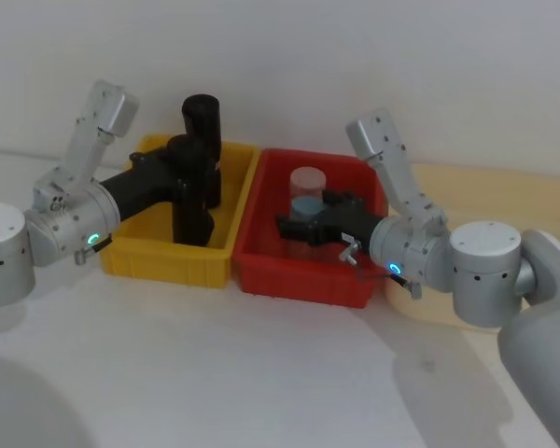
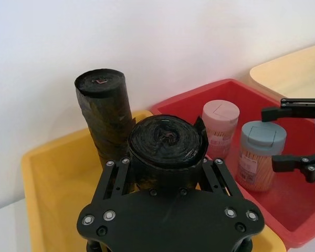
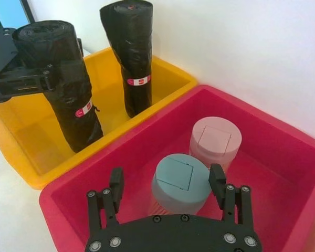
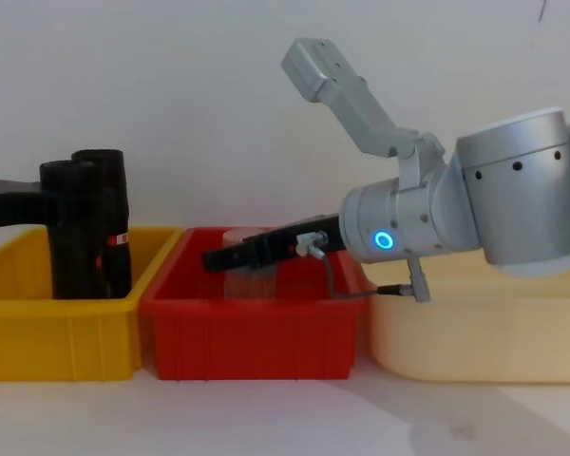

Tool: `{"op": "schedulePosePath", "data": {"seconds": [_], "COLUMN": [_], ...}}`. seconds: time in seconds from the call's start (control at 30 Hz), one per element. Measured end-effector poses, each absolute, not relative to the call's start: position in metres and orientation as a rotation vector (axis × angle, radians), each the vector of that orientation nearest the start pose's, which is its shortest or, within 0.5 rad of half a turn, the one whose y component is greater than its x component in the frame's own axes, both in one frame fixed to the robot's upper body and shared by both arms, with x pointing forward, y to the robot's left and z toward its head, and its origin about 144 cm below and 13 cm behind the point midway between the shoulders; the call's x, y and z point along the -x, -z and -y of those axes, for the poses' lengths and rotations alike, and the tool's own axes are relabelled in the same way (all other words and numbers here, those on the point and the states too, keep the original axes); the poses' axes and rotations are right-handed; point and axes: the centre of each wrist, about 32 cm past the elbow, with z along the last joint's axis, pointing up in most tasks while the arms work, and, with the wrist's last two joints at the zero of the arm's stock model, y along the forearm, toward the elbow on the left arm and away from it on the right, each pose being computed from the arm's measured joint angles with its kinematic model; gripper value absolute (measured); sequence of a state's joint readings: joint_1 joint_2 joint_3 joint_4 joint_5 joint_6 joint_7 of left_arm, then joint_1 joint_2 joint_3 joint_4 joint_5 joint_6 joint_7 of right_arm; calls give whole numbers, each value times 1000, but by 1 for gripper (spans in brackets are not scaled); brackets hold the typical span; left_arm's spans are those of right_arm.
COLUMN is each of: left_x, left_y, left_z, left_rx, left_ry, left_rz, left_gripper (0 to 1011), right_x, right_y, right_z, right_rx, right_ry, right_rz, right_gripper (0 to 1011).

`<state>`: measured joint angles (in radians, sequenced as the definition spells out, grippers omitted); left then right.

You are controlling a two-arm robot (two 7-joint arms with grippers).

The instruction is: Pick up the garbage bag with the one hand and transfer it to the other hand.

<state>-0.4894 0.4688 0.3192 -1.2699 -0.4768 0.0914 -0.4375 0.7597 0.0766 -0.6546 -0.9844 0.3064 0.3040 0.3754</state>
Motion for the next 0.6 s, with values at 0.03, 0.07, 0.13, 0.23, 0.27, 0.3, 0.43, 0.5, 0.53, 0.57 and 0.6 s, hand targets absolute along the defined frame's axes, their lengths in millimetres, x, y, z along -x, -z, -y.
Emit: {"op": "schedulePosePath", "data": {"seconds": [0.03,0.07,0.13,0.23,0.27,0.3,0.43,0.5,0.53,0.57,0.6], "left_x": [-578,-578,-578,-578,-578,-578,-578,-578,-578,-578,-578], "left_y": [-1231,-1231,-1231,-1231,-1231,-1231,-1231,-1231,-1231,-1231,-1231], "left_z": [-318,-318,-318,-318,-318,-318,-318,-318,-318,-318,-318], "left_rx": [-77,-77,-77,-77,-77,-77,-77,-77,-77,-77,-77], "left_ry": [-1005,-1005,-1005,-1005,-1005,-1005,-1005,-1005,-1005,-1005,-1005], "left_rz": [34,34,34,34,34,34,34,34,34,34,34], "left_gripper": [503,504,503,503,503,503,504,503,503,503,503], "right_x": [-620,-620,-620,-619,-618,-618,-617,-617,-616,-616,-616], "right_y": [-1235,-1235,-1235,-1236,-1237,-1237,-1239,-1240,-1241,-1241,-1242], "right_z": [100,100,100,99,99,99,99,99,99,99,98], "right_rx": [327,325,323,318,315,315,308,305,302,302,300], "right_ry": [734,734,732,729,727,727,721,720,718,717,717], "right_rz": [-51,-50,-48,-44,-42,-42,-38,-36,-35,-34,-33], "right_gripper": [1000,1000,1000,1000,1000,1000,1000,1000,1000,1000,1000]}}
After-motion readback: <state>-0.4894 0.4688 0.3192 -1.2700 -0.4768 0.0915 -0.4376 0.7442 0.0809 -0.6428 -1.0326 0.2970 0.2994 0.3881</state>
